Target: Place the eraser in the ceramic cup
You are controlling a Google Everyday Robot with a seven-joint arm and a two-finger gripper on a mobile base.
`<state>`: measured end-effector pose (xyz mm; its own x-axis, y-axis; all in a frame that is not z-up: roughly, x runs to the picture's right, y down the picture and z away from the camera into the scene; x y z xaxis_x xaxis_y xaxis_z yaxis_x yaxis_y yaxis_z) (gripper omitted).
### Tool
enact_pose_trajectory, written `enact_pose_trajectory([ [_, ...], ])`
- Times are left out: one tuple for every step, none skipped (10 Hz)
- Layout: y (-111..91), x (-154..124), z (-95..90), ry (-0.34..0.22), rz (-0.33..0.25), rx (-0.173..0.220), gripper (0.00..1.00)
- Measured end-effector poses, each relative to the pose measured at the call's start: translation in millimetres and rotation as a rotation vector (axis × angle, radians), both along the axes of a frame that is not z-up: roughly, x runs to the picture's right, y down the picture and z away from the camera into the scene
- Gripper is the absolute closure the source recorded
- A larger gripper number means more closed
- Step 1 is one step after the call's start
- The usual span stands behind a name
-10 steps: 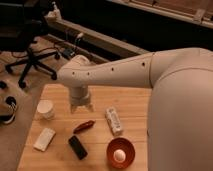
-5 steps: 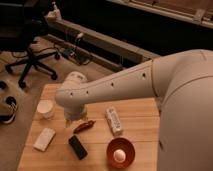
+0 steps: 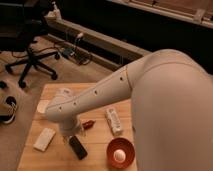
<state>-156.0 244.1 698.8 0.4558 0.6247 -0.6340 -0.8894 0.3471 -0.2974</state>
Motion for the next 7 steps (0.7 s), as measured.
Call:
enact_pose_trajectory([
  [7, -8, 2.9, -0.011, -0.04, -0.025, 0.35],
  [12, -16, 5.2, -0.026, -0.07, -0.042, 0.35],
  [18, -23, 9.5, -0.048, -0.104, -0.06, 0.35],
  [23, -25, 15.2, -0.062, -0.135, -0.072, 0.35],
  [26, -24, 22.0, -0.064, -0.159, -0.082, 0.35],
  [29, -22, 29.1, -0.058, -0.175, -0.091, 0.35],
  [30, -20, 35.1, -0.049, -0.182, -0.099, 0.35],
])
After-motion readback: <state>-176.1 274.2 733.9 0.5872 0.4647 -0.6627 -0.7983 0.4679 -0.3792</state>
